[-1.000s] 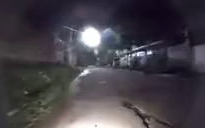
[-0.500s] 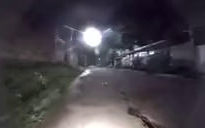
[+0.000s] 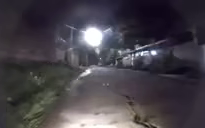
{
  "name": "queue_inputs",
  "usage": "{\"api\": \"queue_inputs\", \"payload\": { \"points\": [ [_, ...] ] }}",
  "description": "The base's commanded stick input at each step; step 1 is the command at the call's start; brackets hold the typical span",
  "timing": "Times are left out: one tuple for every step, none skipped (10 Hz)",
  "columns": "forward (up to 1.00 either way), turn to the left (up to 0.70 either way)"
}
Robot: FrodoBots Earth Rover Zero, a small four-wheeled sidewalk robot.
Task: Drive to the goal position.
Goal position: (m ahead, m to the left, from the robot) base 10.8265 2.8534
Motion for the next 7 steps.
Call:
{"api": "queue_inputs", "payload": {
  "points": [
    [0.50, 0.00],
    [0.50, 0.00],
    [0.50, 0.00],
    [0.50, 0.00],
    [0.50, 0.00],
    [0.50, 0.00],
    [0.50, 0.00]
  ]
}}
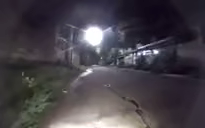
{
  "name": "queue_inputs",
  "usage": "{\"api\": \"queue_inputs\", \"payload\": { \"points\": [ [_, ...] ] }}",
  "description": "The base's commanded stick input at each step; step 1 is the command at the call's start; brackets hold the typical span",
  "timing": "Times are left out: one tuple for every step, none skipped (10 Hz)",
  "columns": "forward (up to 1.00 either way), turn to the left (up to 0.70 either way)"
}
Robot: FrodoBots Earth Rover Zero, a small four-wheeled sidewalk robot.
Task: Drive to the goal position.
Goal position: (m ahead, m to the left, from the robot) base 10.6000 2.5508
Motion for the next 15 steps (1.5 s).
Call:
{"api": "queue_inputs", "payload": {
  "points": [
    [0.50, 0.00],
    [0.50, 0.00],
    [0.50, 0.00],
    [0.50, 0.00],
    [0.50, 0.00],
    [0.50, 0.00],
    [0.50, 0.00],
    [0.50, 0.00],
    [0.50, 0.00],
    [0.50, 0.00],
    [0.50, 0.00],
    [0.50, 0.00],
    [0.50, 0.00],
    [0.50, 0.00],
    [0.50, 0.00]
  ]
}}
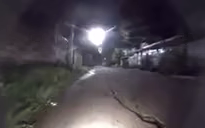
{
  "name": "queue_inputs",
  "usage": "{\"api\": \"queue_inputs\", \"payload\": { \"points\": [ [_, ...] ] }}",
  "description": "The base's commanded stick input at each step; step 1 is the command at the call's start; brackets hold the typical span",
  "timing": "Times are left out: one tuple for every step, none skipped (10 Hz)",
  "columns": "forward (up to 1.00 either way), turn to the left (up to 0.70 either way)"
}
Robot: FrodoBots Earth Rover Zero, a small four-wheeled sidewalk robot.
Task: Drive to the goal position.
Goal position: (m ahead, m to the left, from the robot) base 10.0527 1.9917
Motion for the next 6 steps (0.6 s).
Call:
{"api": "queue_inputs", "payload": {
  "points": [
    [0.50, 0.00],
    [0.50, 0.00],
    [0.50, 0.00],
    [0.50, 0.00],
    [0.50, 0.00],
    [0.50, 0.00]
  ]
}}
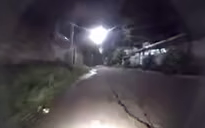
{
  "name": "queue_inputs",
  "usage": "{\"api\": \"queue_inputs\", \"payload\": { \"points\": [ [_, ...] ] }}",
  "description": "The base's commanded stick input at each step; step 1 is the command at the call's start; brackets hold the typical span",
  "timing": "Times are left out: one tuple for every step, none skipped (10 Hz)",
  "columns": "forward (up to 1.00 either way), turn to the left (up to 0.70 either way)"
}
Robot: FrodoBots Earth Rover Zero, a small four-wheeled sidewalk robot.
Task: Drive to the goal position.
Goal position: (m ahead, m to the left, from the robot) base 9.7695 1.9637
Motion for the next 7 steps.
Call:
{"api": "queue_inputs", "payload": {
  "points": [
    [0.50, 0.00],
    [0.50, 0.00],
    [0.50, 0.00],
    [0.50, 0.00],
    [0.50, 0.00],
    [0.50, 0.00],
    [0.50, 0.00]
  ]
}}
